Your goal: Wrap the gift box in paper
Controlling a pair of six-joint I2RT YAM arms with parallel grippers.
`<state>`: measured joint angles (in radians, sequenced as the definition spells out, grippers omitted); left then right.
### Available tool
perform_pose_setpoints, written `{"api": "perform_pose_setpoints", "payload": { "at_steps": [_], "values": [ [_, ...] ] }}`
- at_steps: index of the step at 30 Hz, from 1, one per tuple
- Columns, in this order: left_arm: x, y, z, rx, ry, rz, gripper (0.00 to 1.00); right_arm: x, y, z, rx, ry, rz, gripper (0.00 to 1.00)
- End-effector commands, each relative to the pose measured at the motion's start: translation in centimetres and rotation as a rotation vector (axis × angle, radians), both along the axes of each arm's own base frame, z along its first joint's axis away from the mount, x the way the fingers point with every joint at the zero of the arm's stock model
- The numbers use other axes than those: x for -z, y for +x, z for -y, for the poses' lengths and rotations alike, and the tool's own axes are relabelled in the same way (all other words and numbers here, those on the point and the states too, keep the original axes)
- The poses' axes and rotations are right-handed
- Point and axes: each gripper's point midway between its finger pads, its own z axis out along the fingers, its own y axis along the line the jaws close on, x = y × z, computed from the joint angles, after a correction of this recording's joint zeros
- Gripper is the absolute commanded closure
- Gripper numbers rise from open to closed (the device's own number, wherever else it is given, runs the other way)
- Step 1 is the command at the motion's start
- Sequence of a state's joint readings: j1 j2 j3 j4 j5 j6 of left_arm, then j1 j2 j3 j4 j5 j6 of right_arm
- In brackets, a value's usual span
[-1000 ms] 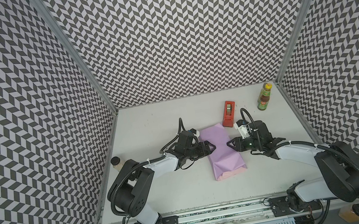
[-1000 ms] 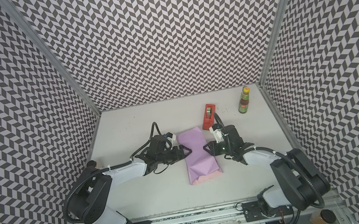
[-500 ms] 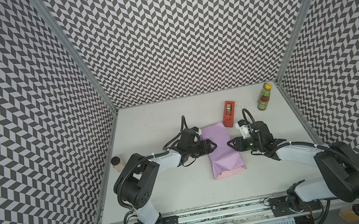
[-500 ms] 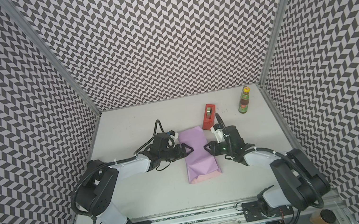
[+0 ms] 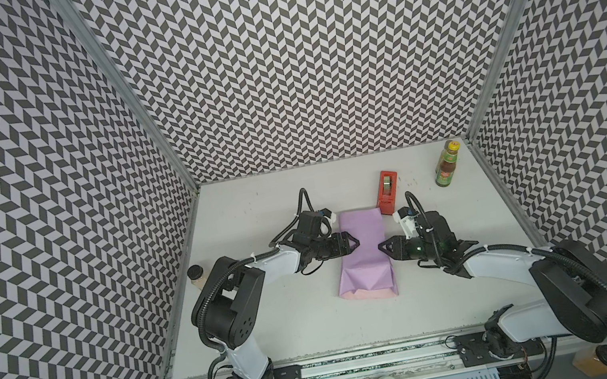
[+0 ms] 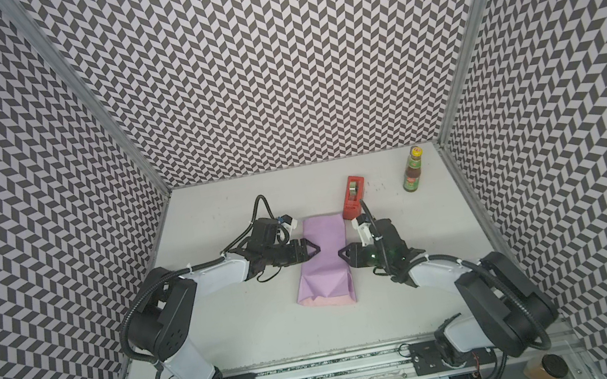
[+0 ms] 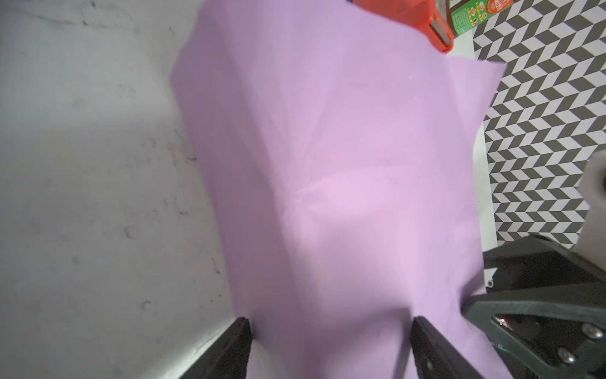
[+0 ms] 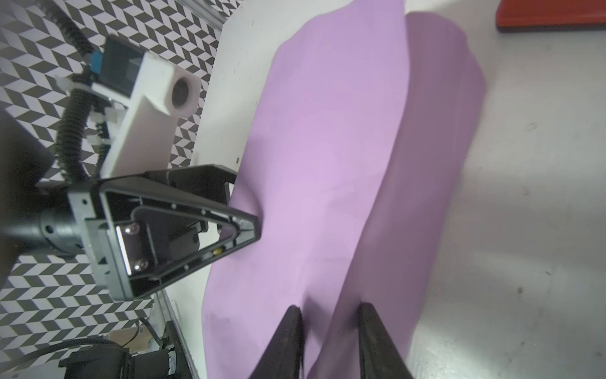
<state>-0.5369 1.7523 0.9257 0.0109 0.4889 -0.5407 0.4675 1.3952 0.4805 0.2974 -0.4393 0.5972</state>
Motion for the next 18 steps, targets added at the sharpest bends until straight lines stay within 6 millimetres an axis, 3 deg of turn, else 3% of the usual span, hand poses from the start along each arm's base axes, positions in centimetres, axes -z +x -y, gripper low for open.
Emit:
{"api": "perform_pose_setpoints", "payload": {
  "at_steps": [1,18],
  "values": [
    [4.1,-1.0,-3.1,-0.02,0.155,-0.098,0.24,2.1,-1.6,-0.9,-0.029,-0.004,-0.102,0.7],
    [5.5,-3.3,-3.6,0.01,0.153,-0.17,0.26,2.6,1.0,-0.9,-0.043,-0.084,-0.072,0.68]
  ]
}}
